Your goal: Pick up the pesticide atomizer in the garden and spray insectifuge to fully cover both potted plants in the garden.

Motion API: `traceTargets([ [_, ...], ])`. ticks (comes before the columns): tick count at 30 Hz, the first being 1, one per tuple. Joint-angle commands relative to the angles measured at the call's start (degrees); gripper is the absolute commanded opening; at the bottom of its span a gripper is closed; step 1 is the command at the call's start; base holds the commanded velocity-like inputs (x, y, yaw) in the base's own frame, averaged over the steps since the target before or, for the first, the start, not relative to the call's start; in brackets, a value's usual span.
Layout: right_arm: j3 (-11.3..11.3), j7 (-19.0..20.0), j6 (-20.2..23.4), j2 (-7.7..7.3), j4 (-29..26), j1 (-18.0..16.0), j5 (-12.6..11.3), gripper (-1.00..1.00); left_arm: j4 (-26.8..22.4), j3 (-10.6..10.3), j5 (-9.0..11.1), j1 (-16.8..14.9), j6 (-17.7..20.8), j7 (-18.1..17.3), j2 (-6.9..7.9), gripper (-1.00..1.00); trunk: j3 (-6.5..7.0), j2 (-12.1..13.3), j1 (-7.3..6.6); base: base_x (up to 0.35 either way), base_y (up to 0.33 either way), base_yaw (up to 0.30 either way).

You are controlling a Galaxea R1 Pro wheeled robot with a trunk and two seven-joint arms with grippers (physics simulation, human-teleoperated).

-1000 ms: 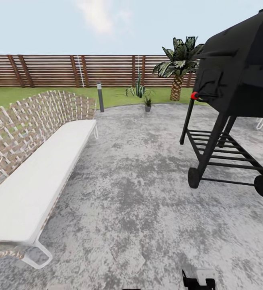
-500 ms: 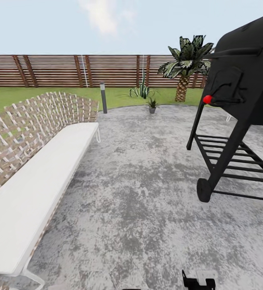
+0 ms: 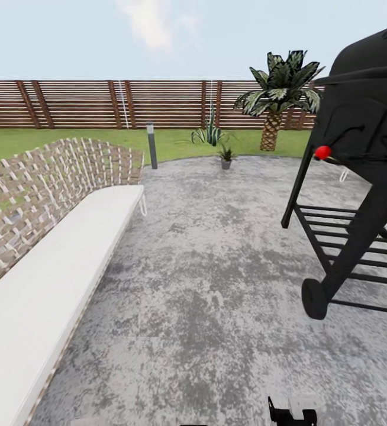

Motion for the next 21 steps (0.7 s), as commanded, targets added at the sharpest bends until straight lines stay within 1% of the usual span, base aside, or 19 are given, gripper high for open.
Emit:
traceTargets([
  [1, 0.5, -0.2, -0.1, 0.00, 0.0, 0.0, -0.4, 1.00, 0.1, 0.3, -0.2, 0.0, -0.2, 0.0, -0.01, -1.00, -0.05, 0.0, 0.02, 0.343, 0.014, 0.000],
  [21, 0.5, -0.2, -0.1, 0.00, 0.0, 0.0, -0.5, 1.00, 0.1, 0.3, -0.1, 0.0, -0.2, 0.0, -0.01, -1.00, -0.05, 0.0, 0.02, 0.343, 0.001, 0.000],
])
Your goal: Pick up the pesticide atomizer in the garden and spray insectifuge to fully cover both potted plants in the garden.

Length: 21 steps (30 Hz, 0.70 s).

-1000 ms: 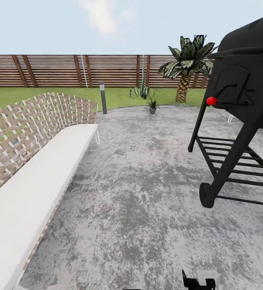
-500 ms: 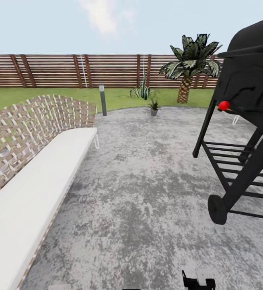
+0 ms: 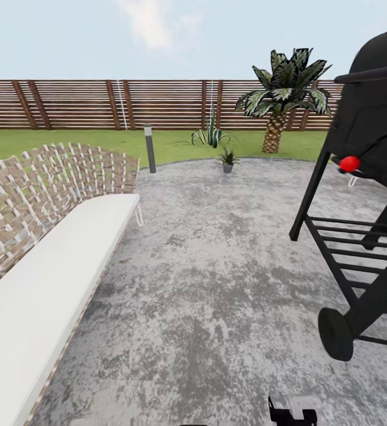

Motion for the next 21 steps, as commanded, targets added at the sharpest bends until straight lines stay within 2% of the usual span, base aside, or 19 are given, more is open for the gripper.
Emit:
traceTargets([
  [1, 0.5, -0.2, -0.1, 0.00, 0.0, 0.0, -0.4, 1.00, 0.1, 0.3, -0.2, 0.0, -0.2, 0.0, -0.01, -1.00, -0.05, 0.0, 0.02, 0.343, 0.000, 0.000],
  [21, 0.5, -0.2, -0.1, 0.00, 0.0, 0.0, -0.4, 1.00, 0.1, 0.3, -0.2, 0.0, -0.2, 0.0, -0.01, -1.00, -0.05, 0.0, 0.02, 0.343, 0.000, 0.000],
])
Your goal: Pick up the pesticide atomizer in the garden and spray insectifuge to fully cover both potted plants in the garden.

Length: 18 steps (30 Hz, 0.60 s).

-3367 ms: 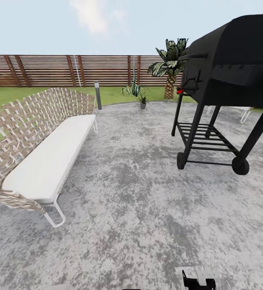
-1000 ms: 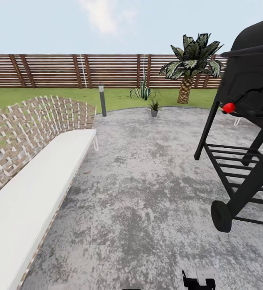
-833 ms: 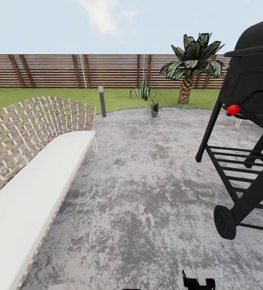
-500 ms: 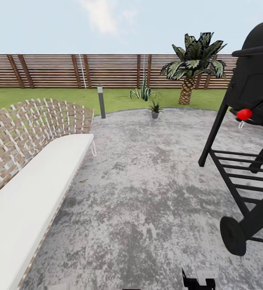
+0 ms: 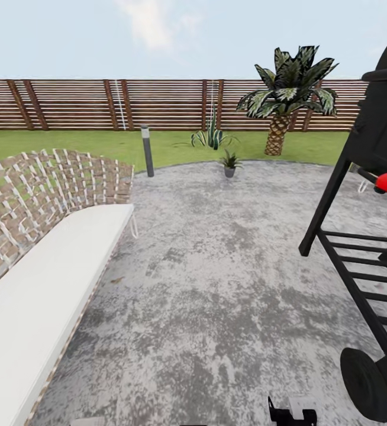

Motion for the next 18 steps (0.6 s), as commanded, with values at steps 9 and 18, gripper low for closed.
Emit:
traceTargets([
  [9, 0.5, -0.2, -0.1, 0.00, 0.0, 0.0, -0.4, 1.00, 0.1, 0.3, -0.2, 0.0, -0.2, 0.0, -0.01, -1.00, -0.05, 0.0, 0.02, 0.343, 0.000, 0.000],
  [18, 0.5, -0.2, -0.1, 0.00, 0.0, 0.0, -0.4, 1.00, 0.1, 0.3, -0.2, 0.0, -0.2, 0.0, -0.01, -1.00, -0.05, 0.0, 0.02, 0.343, 0.000, 0.000],
])
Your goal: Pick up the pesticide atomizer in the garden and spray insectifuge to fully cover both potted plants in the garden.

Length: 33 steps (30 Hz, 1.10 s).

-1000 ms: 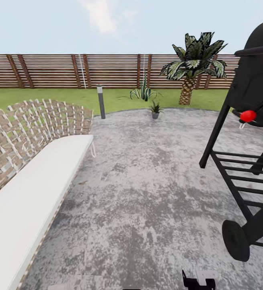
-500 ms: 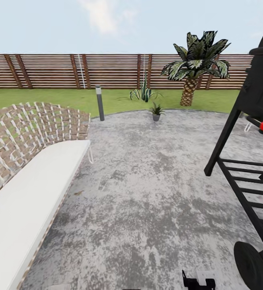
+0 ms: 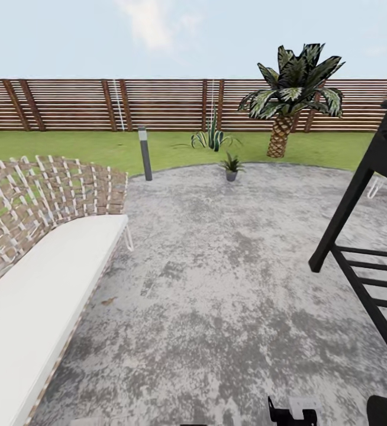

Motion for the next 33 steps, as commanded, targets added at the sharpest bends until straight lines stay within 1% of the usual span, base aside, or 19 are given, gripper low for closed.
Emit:
traceTargets([
  [1, 0.5, -0.2, -0.1, 0.00, 0.0, 0.0, -0.4, 1.00, 0.1, 0.3, -0.2, 0.0, -0.2, 0.0, -0.01, -1.00, -0.05, 0.0, 0.02, 0.343, 0.000, 0.000],
  [11, 0.5, -0.1, -0.1, 0.00, 0.0, 0.0, -0.4, 1.00, 0.1, 0.3, -0.2, 0.0, -0.2, 0.0, -0.01, -1.00, -0.05, 0.0, 0.02, 0.343, 0.000, -0.002],
  [17, 0.5, -0.1, -0.1, 0.00, 0.0, 0.0, -0.4, 1.00, 0.1, 0.3, -0.2, 0.0, -0.2, 0.0, -0.01, -1.00, -0.05, 0.0, 0.02, 0.343, 0.000, -0.169],
  [30, 0.5, -0.1, -0.1, 0.00, 0.0, 0.0, -0.4, 1.00, 0.1, 0.3, -0.2, 0.0, -0.2, 0.0, -0.01, -1.00, -0.05, 0.0, 0.02, 0.343, 0.000, -0.010],
  [33, 0.6, -0.1, -0.1, 0.00, 0.0, 0.0, -0.5, 1.00, 0.1, 0.3, -0.2, 0.0, -0.2, 0.0, -0.02, -1.00, -0.05, 0.0, 0.02, 0.343, 0.000, -0.117],
])
